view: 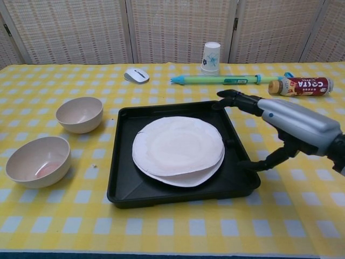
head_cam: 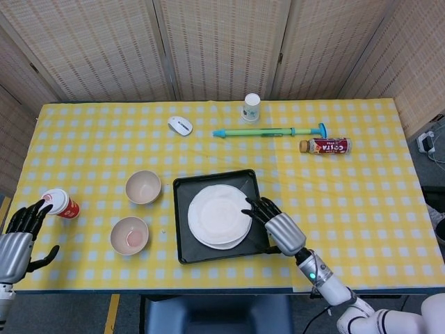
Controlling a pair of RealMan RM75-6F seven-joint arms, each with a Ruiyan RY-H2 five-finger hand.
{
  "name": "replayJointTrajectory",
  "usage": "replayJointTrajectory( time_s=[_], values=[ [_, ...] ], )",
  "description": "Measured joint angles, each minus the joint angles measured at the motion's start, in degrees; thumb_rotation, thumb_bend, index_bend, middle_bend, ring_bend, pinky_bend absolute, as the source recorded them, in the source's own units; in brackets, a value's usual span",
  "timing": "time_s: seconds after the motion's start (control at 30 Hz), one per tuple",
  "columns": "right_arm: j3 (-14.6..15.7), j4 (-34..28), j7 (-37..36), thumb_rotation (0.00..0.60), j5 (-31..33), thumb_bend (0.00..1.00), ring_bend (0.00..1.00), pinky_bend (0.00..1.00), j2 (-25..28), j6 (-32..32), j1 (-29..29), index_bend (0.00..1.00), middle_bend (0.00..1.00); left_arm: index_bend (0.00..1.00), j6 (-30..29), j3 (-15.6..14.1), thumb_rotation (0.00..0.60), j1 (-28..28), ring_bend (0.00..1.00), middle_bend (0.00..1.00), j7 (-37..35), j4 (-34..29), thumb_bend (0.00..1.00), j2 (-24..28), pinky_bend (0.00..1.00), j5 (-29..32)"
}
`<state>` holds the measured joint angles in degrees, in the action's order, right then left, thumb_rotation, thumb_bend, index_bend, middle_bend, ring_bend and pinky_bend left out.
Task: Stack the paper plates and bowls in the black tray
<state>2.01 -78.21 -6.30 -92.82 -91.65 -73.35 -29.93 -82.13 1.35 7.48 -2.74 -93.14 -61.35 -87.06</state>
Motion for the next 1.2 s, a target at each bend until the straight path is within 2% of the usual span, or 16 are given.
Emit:
replayJointTrajectory(
  time_s=[0.2,0.33,0.47,0.6,0.73,0.83,0.9,1.0,1.1,1.2],
  values=[
    [1.00,-1.37,3.60,0.600,-3.11,0.26,0.00,0.00,4.60,-13.33,6.80,0.15,0.00,0.02,0.50,-1.48,0.600,0.29,0.00,0.00,2.10,-0.18,0.36,-0.81,0.00,-2.72],
    [1.62,-2.14,5.83,0.600,-4.66,0.26,0.00,0.00,8.18,-19.95,11.47,0.15,0.00,0.04,0.65,-2.65,0.600,0.40,0.00,0.00,3.10,-0.31,0.36,-1.42,0.01,-4.80],
    [2.46,-2.33,4.53,0.600,-5.19,0.26,0.00,0.00,12.40,-25.61,16.15,0.15,0.00,0.09,-0.03,-4.40,0.600,0.07,0.03,0.08,5.20,-0.15,0.36,-3.01,0.10,-8.60],
    [2.80,-2.97,3.23,0.600,-6.14,0.26,0.00,0.00,15.06,-26.52,17.68,0.15,0.00,0.07,-0.93,-6.06,0.600,-0.09,0.12,0.17,6.13,1.24,0.36,-5.77,0.21,-12.84],
    [2.49,-3.60,2.72,0.600,-7.32,0.26,0.00,0.00,15.76,-26.49,18.32,0.15,0.00,0.12,-1.66,-7.38,0.600,0.30,0.22,0.29,5.16,4.99,0.36,-9.31,0.32,-16.92],
    [2.04,-3.78,2.87,0.600,-7.66,0.26,0.00,0.00,15.73,-26.22,18.51,0.15,0.00,0.19,-2.26,-7.66,0.600,0.79,0.36,0.43,4.16,7.83,0.36,-11.67,0.49,-18.30],
    [1.78,-3.83,2.97,0.600,-7.73,0.26,0.00,0.00,15.60,-25.87,18.60,0.15,0.00,0.26,-3.06,-7.53,0.600,1.05,0.56,0.64,3.45,9.58,0.36,-13.00,0.66,-18.97],
    [1.44,-3.89,3.11,0.600,-7.66,0.26,0.00,0.00,15.48,-25.09,18.67,0.15,0.00,0.36,-4.87,-7.12,0.600,1.36,0.78,0.89,2.00,13.11,0.36,-15.36,0.84,-19.94],
    [1.16,-3.97,3.13,0.600,-7.66,0.26,0.00,0.00,15.55,-24.12,18.66,0.15,0.00,0.44,-6.23,-6.84,0.600,1.81,0.90,0.99,0.07,16.78,0.36,-17.70,0.95,-20.66],
    [0.79,-3.97,3.01,0.600,-7.60,0.26,0.00,0.00,15.56,-23.54,18.68,0.15,0.00,0.49,-6.22,-6.73,0.600,2.74,0.96,1.00,-1.16,17.94,0.36,-18.97,1.00,-20.81]
  ],
)
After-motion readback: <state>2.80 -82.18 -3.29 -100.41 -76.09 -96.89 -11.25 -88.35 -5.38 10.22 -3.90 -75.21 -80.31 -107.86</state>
